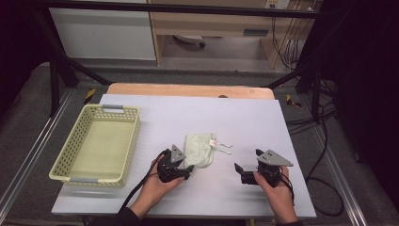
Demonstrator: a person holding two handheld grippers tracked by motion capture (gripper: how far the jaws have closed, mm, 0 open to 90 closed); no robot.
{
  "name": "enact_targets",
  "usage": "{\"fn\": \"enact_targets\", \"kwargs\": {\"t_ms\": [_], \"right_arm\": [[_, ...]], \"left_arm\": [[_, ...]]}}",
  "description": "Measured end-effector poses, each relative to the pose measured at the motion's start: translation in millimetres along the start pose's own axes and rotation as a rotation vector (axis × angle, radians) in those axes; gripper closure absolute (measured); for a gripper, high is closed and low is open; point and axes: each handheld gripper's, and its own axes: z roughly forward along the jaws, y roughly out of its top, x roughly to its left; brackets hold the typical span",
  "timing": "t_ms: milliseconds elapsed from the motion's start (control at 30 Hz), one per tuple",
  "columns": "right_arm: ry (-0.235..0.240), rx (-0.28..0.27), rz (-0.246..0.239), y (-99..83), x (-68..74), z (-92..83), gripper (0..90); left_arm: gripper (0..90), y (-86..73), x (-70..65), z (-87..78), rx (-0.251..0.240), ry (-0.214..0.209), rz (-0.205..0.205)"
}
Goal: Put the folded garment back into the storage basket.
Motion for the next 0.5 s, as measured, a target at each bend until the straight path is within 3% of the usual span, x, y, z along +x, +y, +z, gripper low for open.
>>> {"fn": "enact_targets", "kwargs": {"t_ms": [100,133,267,367,433,500], "right_arm": [[0.000,0.000,0.000,-0.1,-0.1,-0.2,2.7],[0.000,0.001,0.004,0.0,0.0,-0.5,2.7],[0.000,0.000,-0.003,0.1,0.2,0.2,2.7],[0.002,0.002,-0.006,0.2,1.1,0.3,2.7],[0.001,0.002,-0.008,0.2,1.1,-0.1,2.6],[0.001,0.002,-0.008,0.2,1.1,0.1,2.7]], "left_arm": [[42.0,-1.4,-3.5,2.3,0.005,-0.014,0.019],[49.2,-1.5,-4.8,1.6,0.006,-0.020,0.023],[55.7,-1.8,-6.9,0.6,0.004,-0.035,0.032],[70.6,-2.0,-11.3,0.1,0.000,-0.043,0.074],[79.4,-1.7,-10.8,-0.1,0.002,-0.054,0.061],[82.5,-1.4,-6.7,0.2,0.004,-0.069,0.044]]}}
